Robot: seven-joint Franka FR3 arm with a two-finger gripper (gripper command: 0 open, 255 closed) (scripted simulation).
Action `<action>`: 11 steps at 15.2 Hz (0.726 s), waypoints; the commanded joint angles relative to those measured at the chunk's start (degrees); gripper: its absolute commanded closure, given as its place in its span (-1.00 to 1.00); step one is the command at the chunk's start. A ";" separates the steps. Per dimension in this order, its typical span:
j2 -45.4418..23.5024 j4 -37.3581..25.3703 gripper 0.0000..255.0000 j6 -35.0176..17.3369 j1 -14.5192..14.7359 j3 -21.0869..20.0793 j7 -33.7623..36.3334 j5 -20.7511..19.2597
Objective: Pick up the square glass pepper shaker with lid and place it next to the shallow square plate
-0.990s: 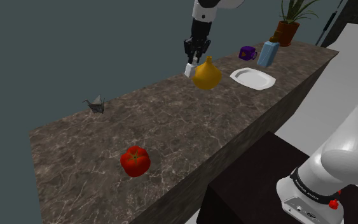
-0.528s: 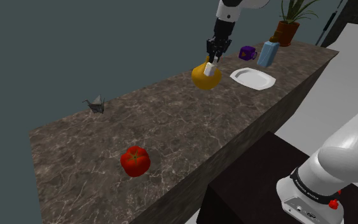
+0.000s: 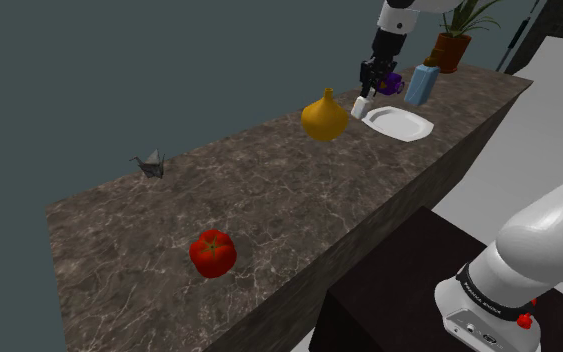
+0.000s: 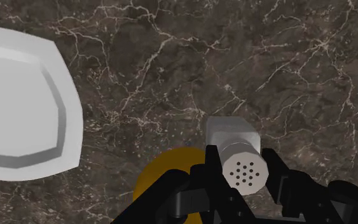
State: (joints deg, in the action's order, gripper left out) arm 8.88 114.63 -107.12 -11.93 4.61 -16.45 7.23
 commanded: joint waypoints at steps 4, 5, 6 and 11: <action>2.50 2.17 1.00 1.15 -3.02 4.06 -6.69 -0.92; 2.74 2.34 1.00 1.37 -3.61 4.89 -8.02 -1.13; 2.93 2.46 1.00 1.60 -4.20 5.73 -9.35 -1.34; 2.98 2.05 1.00 2.81 -7.14 10.01 -16.14 -2.31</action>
State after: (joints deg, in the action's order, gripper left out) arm 12.29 117.31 -104.69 -18.41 13.59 -30.89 5.06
